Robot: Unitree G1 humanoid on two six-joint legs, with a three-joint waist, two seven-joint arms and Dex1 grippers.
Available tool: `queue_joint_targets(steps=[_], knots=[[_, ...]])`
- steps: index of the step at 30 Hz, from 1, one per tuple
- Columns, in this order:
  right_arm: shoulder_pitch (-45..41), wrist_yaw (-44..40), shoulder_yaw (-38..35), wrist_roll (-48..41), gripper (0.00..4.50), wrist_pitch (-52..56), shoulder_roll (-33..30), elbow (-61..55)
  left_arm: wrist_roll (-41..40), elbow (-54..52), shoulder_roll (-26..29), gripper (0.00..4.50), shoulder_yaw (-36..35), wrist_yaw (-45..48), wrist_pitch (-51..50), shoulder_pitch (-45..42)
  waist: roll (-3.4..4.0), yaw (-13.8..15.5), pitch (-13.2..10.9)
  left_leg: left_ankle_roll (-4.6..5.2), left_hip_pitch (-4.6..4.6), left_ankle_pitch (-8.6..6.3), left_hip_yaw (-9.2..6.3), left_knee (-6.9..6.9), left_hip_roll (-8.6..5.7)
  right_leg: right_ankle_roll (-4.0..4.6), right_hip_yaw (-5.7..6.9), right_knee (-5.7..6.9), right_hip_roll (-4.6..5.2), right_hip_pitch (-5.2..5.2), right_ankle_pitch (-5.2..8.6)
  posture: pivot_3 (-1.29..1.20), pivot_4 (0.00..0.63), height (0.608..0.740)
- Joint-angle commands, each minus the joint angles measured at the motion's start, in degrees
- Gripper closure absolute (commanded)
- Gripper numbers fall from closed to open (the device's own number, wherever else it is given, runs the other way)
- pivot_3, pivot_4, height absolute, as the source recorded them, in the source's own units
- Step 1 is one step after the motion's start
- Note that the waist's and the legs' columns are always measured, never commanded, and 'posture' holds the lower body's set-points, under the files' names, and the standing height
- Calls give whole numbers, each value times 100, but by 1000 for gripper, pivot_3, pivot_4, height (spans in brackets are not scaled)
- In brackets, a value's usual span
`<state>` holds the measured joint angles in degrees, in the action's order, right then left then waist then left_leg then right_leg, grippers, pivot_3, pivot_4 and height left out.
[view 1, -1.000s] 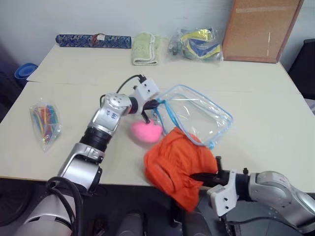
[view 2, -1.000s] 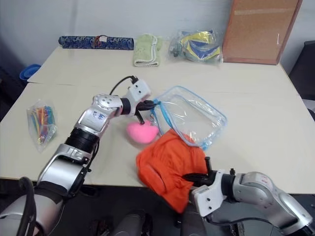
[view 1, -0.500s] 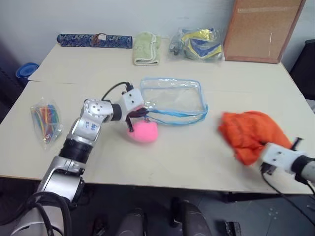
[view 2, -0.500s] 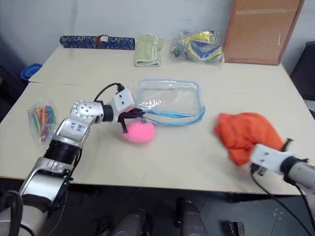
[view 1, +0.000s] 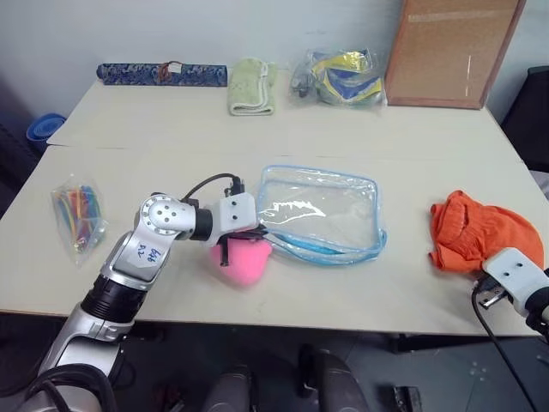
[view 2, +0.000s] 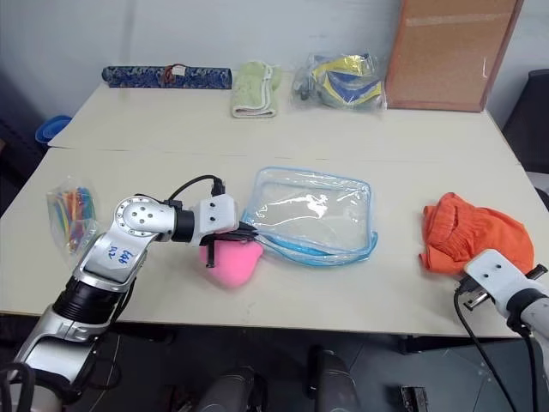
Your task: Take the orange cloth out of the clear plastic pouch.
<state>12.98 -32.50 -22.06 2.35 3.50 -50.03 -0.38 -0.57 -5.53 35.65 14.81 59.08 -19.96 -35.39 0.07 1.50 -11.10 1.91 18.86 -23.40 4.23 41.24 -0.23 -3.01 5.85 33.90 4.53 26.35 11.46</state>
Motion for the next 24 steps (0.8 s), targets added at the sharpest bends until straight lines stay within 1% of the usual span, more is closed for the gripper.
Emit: queue_joint_targets(steps=[1, 3, 6, 8, 9, 10, 11, 12, 14, 16, 18, 21, 22, 24], knots=[[242, -79, -414, -110, 3145, 52, -27, -365, -160, -242, 20, 3528, -80, 44, -118, -6, 1, 2, 0, 0, 1, 0, 0, -1, 0, 0, 0, 0, 0, 1, 0, 0, 150, 740], [404, -216, -572, -240, 2440, 84, -27, -542, -305, -215, -29, 2910, -204, 22, -304, -64, 1, -8, 0, 0, 0, 0, 0, -1, 1, 0, 0, -1, -1, -1, 0, 0, 150, 740], [733, -561, -1108, -678, 1417, 293, 16, -927, -759, -240, -90, 1965, -565, 21, -731, -180, 1, -9, 0, 0, 0, 0, 0, -2, 1, 0, -1, 0, -2, -1, 0, 0, 150, 740], [897, -800, -1711, -1227, 763, 833, 97, -1225, -1251, -214, -162, 1375, -1060, -46, -1056, -295, 1, -6, 0, 1, 0, 0, -1, -2, 2, 0, -1, 1, -2, 0, 0, 0, 150, 740], [945, -885, -1970, -1475, 331, 1108, 131, -1348, -1448, -189, -164, 1018, -1271, -74, -1193, -336, 1, -6, 0, 1, 1, 0, -3, -1, 2, 0, 0, 1, -2, 0, 0, 0, 150, 740], [1005, -1011, -2293, -1800, 19, 1507, 148, -1431, -1692, -120, -107, 712, -1510, -35, -1400, -380, 1, -7, 0, 1, 1, -1, -5, 0, 2, 0, 0, 0, -1, -1, 0, 0, 150, 740], [1112, -1173, -2650, -2117, 0, 1945, 139, -1486, -1938, -11, 39, 437, -1732, 117, -1604, -396, 1, -6, 0, 2, 1, -1, -6, 0, 2, 0, 1, 0, 0, -2, 0, 0, 150, 740], [1274, -1392, -3038, -2475, 0, 2408, 134, -1508, -2125, 134, 266, 437, -1928, 374, -1663, -359, 1, -6, 0, 2, 0, -1, -6, -1, 2, 0, 0, 0, 1, -3, 0, 0, 150, 740], [1655, -1831, -3632, -3048, 0, 3150, 139, -1554, -2369, 361, 702, 437, -2204, 986, -1343, -171, 3, -11, 1, 2, -4, -1, -10, -14, 5, 7, 4, 0, -1, -1, 4, 0, 150, 740], [1991, -2198, -4047, -3441, 0, 3505, 200, -1563, -2440, 630, 1153, 437, -2290, 1559, -1020, 10, 3, -16, 1, -2, -12, -3, -8, -25, 11, 17, 8, -3, -5, -2, 10, 0, 150, 740], [2135, -2288, -4403, -3792, 0, 3890, 258, -1452, -2382, 1041, 1583, 437, -2280, 2005, -785, 86, 2, -15, 1, -3, -17, -4, -5, -26, 11, 20, 7, -2, -7, -3, 12, 0, 150, 740], [2184, -2224, -4547, -3903, 0, 3993, 340, -1422, -2209, 1516, 2004, 437, -2127, 2517, -320, 119, 2, -15, 0, 9, -45, -13, -1, -22, 7, 18, 4, -20, -4, -33, 13, 0, 150, 740], [2167, -2188, -4542, -3931, 0, 4017, 363, -1445, -2149, 1623, 2059, 437, -2071, 2588, -169, 100, 3, -15, 1, 13, -58, -27, -2, -23, 12, 19, 5, -30, -2, -60, 15, 0, 150, 740], [2100, -2097, -4501, -4039, 0, 4103, 429, -1569, -2156, 1777, 2016, 437, -2036, 2549, -125, -45, 3, -9, 1, 19, -69, -46, -4, -25, 19, 20, 5, -32, 0, -80, 24, 0, 150, 740]])
